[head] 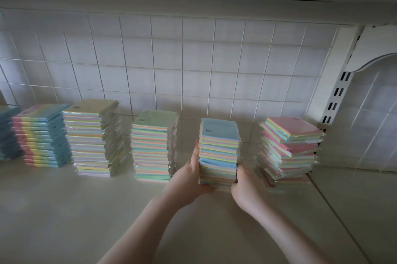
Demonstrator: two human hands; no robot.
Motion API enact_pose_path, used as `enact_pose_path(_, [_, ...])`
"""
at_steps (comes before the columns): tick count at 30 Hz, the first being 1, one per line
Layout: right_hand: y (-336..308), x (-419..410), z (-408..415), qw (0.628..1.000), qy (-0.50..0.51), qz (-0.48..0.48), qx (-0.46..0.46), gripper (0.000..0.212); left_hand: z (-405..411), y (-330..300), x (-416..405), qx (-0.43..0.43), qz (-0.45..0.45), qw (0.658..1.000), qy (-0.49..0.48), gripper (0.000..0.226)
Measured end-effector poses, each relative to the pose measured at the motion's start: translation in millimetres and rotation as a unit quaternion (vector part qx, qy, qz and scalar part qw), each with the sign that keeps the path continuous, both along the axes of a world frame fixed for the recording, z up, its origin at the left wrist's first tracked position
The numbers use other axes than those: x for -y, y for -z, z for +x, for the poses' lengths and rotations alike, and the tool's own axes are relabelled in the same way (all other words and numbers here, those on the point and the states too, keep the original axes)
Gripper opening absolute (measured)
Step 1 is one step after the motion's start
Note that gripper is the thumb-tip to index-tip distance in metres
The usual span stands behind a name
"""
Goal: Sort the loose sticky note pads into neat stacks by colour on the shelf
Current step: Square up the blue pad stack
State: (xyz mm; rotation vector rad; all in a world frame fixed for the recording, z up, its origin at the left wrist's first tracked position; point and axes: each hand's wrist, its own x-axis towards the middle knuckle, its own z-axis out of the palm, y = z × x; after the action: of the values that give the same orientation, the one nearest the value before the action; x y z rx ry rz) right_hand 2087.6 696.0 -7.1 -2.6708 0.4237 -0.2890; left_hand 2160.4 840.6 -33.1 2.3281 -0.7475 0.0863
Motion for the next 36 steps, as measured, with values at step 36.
enact_pose_path(36, [-27,20,8,0.983,-0.062,0.169,0.041,0.025,1,-7,-8,-0.049,-0.108,0.989,0.092,0.092])
